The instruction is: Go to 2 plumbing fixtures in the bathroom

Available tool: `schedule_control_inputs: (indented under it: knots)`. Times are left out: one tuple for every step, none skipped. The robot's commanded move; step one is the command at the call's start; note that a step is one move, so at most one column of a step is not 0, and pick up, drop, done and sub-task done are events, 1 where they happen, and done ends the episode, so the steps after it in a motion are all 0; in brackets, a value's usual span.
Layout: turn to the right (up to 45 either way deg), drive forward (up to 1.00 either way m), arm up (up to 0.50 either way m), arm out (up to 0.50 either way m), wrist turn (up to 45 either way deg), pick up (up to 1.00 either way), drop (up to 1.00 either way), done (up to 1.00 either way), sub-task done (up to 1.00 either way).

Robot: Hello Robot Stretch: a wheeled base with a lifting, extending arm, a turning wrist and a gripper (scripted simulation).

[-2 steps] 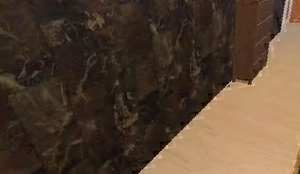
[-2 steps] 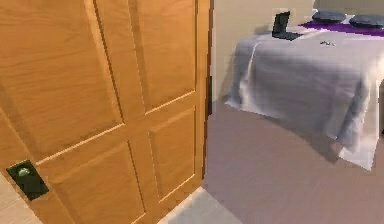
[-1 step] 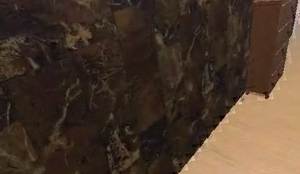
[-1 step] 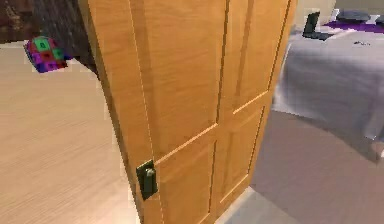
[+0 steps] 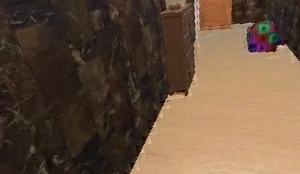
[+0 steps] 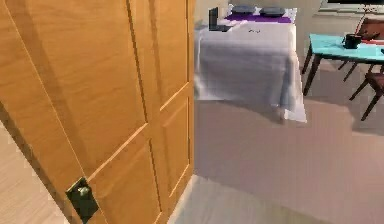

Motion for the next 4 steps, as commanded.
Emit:
schedule_control_inputs:
  knots:
    - [0.0, 0.80, 0.00, 0.00, 0.0, 0.00, 0.00, 0.00, 0.00]
    - [36.0, 0.00, 0.00, 0.00, 0.0, 0.00, 0.00, 0.00, 0.00]
    - [0.0, 1.00, 0.00, 0.00, 0.0, 0.00, 0.00, 0.00, 0.00]
    - [0.0, 1.00, 0.00, 0.00, 0.0, 0.00, 0.00, 0.00, 0.00]
